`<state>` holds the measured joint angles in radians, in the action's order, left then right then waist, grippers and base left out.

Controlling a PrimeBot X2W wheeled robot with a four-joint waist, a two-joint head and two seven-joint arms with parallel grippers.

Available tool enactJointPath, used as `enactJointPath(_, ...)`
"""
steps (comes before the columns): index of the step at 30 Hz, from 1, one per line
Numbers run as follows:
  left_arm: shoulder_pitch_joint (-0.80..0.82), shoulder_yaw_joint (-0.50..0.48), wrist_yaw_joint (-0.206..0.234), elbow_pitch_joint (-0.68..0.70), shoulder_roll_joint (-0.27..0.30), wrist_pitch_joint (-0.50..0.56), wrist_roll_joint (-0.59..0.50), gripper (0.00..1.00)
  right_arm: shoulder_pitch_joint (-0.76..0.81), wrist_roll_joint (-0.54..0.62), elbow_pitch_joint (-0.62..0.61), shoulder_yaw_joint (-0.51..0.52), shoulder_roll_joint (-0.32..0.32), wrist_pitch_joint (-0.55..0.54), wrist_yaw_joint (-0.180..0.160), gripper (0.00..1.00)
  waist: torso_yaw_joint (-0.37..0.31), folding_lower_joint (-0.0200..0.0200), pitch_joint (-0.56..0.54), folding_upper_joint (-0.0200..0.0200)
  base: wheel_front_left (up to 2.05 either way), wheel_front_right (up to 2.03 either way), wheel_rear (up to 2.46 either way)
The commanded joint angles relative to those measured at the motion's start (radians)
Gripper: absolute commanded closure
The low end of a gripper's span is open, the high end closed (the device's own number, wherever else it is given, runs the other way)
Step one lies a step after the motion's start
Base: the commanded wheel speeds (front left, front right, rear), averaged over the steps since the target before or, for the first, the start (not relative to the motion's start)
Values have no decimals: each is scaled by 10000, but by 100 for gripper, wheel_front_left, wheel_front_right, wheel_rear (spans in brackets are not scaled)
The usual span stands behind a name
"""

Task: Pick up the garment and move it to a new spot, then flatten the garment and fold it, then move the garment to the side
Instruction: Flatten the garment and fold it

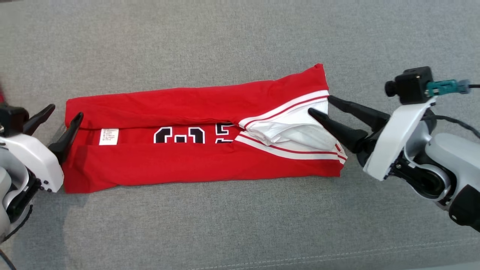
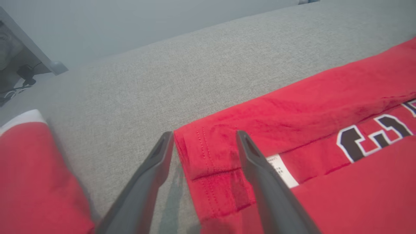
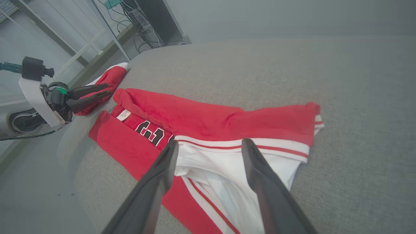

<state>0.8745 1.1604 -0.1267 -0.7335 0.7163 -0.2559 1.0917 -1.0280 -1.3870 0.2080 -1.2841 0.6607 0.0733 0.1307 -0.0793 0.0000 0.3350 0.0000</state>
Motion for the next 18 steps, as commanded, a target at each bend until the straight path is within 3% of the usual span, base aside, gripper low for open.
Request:
enactJointPath(1, 70, -500, -40, 24, 553, -58, -102, 0, 485, -84, -127, 106, 257, 177, 0, 0, 31, 0, -126, 0, 0, 0, 0)
enactJointPath(8, -1018, -2117, -34, 296, 405, -59, -558, 0, 952, -149, 352, 102, 507, 986, 0, 0, 216, 0, -760, 0, 0, 0, 0)
enactJointPath(18, -2973, -4626, 405, 1203, -277, -59, -1730, 0, 2021, 24, 1667, 451, 65, 1815, 0, 0, 444, 0, -1736, 0, 0, 0, 0)
